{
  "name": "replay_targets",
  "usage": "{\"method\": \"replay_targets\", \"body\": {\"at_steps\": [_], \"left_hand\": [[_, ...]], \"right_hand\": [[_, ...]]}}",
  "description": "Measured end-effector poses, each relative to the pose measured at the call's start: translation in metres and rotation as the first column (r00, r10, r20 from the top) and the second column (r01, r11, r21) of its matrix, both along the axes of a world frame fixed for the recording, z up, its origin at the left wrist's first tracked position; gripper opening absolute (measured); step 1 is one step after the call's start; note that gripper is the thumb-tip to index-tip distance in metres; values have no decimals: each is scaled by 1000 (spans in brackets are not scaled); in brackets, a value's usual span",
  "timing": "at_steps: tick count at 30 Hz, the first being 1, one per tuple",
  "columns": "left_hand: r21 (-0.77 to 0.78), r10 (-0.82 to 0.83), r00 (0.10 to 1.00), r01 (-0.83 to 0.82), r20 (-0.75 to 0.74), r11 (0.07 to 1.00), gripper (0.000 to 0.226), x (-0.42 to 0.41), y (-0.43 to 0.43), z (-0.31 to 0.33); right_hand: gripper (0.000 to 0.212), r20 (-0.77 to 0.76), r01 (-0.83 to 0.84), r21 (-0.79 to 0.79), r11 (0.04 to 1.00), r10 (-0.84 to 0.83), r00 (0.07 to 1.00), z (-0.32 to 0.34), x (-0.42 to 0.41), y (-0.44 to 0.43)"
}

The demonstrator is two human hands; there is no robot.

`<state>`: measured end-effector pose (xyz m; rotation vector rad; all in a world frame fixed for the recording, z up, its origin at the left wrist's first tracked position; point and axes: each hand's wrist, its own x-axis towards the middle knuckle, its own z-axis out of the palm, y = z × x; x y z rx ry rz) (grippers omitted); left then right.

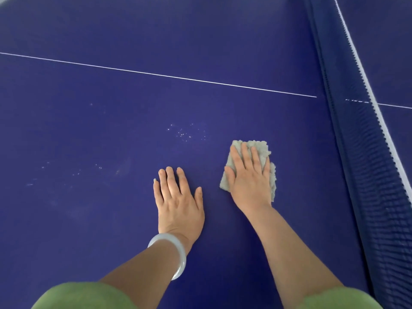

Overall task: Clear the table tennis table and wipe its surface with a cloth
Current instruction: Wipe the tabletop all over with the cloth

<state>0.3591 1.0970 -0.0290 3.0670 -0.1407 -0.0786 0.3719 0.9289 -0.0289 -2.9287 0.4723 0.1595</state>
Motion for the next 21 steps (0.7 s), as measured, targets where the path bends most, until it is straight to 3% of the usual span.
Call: {"method": "replay_targets", "body": {"at_steps": [3,5,13,18,21], "left_hand": [[-3,-5,1000,5,-26,1000,72,0,0,-1],[-16,-2,1000,2,-31,1000,71,0,0,0],[-85,-11,999,7,-52,996,69,-1,5,3],[-432,-147,989,118,-33,894,56,-5,42,15],[-407,-125,992,120,13,906,58,-27,100,18]], "right_hand": [[60,8,221,32,975,-221,975,-4,-34,-23],[58,27,265,0,964,-265,964,-4,-65,-8],[58,19,88,-20,996,-87,996,-5,-54,57],[61,18,56,-35,998,-55,998,-6,-48,51],[61,11,74,-28,997,-74,997,-5,-48,53]]}}
